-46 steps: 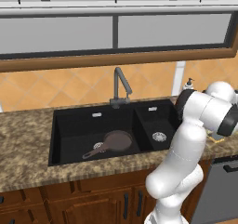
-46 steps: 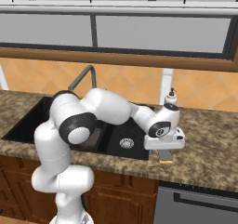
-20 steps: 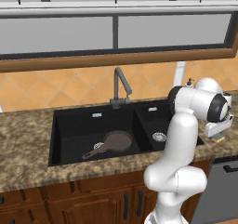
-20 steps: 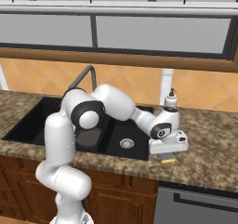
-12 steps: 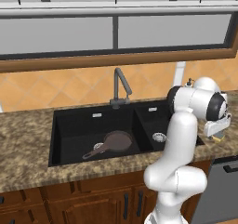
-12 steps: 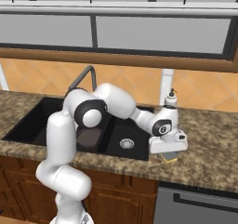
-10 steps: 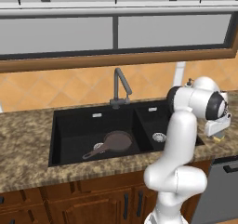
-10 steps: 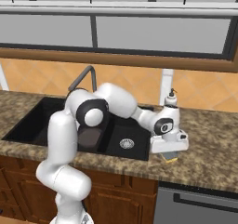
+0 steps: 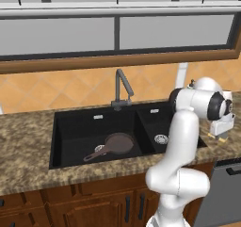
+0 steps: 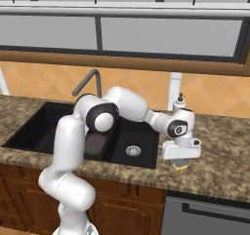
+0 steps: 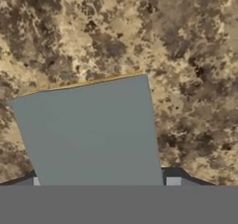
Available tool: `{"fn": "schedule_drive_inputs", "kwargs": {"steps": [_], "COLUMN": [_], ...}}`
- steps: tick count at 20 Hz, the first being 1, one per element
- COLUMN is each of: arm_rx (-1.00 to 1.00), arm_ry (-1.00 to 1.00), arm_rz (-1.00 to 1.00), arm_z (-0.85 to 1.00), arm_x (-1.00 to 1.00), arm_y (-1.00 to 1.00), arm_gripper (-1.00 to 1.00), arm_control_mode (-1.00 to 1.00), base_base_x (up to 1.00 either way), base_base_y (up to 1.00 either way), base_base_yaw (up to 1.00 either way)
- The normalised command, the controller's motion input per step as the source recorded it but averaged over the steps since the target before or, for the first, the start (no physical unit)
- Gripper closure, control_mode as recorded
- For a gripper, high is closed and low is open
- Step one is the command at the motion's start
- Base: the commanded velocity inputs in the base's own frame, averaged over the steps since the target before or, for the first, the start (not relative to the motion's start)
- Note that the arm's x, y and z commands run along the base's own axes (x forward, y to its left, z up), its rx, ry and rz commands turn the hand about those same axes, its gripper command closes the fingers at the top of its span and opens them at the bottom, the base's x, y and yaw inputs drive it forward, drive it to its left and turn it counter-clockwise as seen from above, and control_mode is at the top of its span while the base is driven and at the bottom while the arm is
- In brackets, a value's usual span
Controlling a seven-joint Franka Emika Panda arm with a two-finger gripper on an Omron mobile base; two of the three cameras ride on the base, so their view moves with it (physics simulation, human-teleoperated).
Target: Pick the pan and sponge and place them into the sink. Then turn on the water.
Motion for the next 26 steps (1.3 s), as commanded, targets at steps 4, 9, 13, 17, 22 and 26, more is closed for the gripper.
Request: {"fn": "schedule_drive_inputs", "kwargs": {"steps": [4,9,13,17,22,26], "arm_rx": [0.1,0.0,0.0,-0.05,-0.13,-0.16], "arm_ry": [-0.25,-0.6,-0.54,-0.23,-0.04,0.05], "arm_rz": [0.1,0.16,0.18,0.25,0.28,0.25], "arm_z": [-0.3,0.19,0.65,0.83,0.87,0.86], "arm_x": [-1.0,-0.74,-0.35,-0.03,0.0,0.0], "arm_y": [0.46,0.88,1.0,1.0,1.0,1.0], "arm_gripper": [1.0,1.0,1.0,1.0,1.0,1.0], "arm_control_mode": [-1.0,-1.0,-1.0,-1.0,-1.0,-1.0], "base_base_x": [0.0,0.0,0.0,0.0,0.0,0.0], "base_base_y": [0.0,0.0,0.0,0.0,0.0,0.0], "base_base_yaw": [0.0,0.0,0.0,0.0,0.0,0.0]}}
